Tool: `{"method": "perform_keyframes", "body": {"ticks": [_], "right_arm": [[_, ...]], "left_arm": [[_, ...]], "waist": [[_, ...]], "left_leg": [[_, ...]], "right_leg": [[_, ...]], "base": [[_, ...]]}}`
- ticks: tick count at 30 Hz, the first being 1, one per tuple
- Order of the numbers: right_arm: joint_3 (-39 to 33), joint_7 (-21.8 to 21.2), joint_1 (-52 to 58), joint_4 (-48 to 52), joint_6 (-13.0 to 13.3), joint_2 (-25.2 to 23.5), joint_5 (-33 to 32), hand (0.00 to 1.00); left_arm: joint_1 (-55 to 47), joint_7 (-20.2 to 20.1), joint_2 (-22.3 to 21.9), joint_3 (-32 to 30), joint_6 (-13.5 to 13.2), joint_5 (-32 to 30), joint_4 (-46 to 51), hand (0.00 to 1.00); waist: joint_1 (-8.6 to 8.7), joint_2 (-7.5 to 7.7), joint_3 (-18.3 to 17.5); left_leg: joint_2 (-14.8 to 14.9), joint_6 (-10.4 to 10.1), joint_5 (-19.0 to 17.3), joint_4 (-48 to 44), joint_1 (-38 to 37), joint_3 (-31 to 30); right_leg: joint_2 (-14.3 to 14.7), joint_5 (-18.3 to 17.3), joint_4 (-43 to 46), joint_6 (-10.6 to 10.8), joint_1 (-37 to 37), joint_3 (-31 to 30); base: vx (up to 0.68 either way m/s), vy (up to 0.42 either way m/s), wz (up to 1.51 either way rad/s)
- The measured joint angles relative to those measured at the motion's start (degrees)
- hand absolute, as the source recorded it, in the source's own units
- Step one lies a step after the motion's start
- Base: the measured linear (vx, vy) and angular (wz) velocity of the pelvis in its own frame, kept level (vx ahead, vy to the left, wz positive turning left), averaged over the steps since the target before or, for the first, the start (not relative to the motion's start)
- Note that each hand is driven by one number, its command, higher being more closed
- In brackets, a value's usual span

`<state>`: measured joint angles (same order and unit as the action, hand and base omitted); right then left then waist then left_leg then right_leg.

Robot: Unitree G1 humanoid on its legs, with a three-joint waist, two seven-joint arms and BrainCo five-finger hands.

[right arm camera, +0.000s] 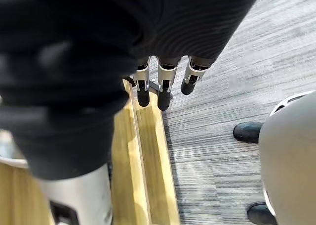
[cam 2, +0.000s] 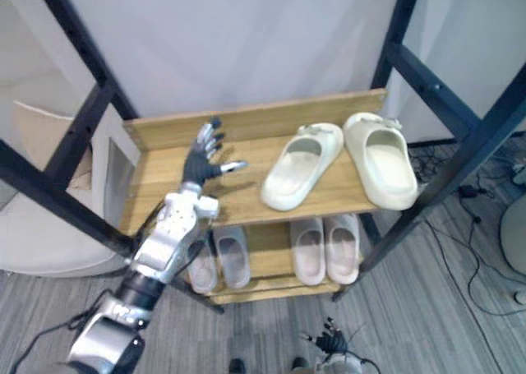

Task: Organize the slippers on the shoe rack

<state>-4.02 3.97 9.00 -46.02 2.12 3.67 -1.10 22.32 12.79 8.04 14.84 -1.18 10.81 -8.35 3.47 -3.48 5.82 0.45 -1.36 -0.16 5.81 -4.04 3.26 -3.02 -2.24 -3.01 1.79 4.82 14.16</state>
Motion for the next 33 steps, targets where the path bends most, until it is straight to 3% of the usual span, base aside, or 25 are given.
{"method": "perform_keyframes", "body": {"ticks": [6,16,23,33], "right_arm": [[2.17,-0.04,-0.16,-0.19,-0.38,-0.29,0.3,0.0],[2.72,0.03,-1.6,-2.54,-0.57,-0.48,0.7,0.0],[3.29,0.5,-2.39,-4.52,-0.55,-1.05,0.61,0.0],[3.26,0.69,-3.46,-4.62,-0.54,-1.23,0.48,0.0]], "left_arm": [[-1.13,-2.11,-0.02,1.65,-1.15,1.79,0.75,0.0],[-0.29,-4.24,-0.57,7.14,-1.21,1.82,0.36,0.0],[3.85,-4.7,-2.81,13.61,-0.94,2.94,-4.12,0.0],[10.15,-5.32,-5.94,18.92,-1.03,4.05,-10.55,0.0]], "waist": [[-0.13,1.65,-0.11],[-0.13,2.63,-0.41],[-0.02,4.07,-0.89],[0.54,4.9,-0.46]], "left_leg": [[-0.03,-0.03,-0.02,0.02,-0.08,-0.52],[-0.04,-0.06,0.03,0.04,-0.05,-0.31],[-0.09,-0.05,0.31,0.08,-0.01,-0.21],[-0.13,-0.04,0.33,0.09,0.02,0.01]], "right_leg": [[0.07,0.28,-1.4,0.0,1.08,0.92],[0.02,1.05,-2.03,0.07,1.24,0.85],[0.01,1.42,-2.12,0.09,1.14,0.81],[0.03,1.48,-2.18,0.11,1.0,0.67]], "base": [[0.0,-0.005,0.07],[-0.02,0.004,-0.01],[-0.03,0.006,-0.01],[0.0,0.0,0.0]]}}
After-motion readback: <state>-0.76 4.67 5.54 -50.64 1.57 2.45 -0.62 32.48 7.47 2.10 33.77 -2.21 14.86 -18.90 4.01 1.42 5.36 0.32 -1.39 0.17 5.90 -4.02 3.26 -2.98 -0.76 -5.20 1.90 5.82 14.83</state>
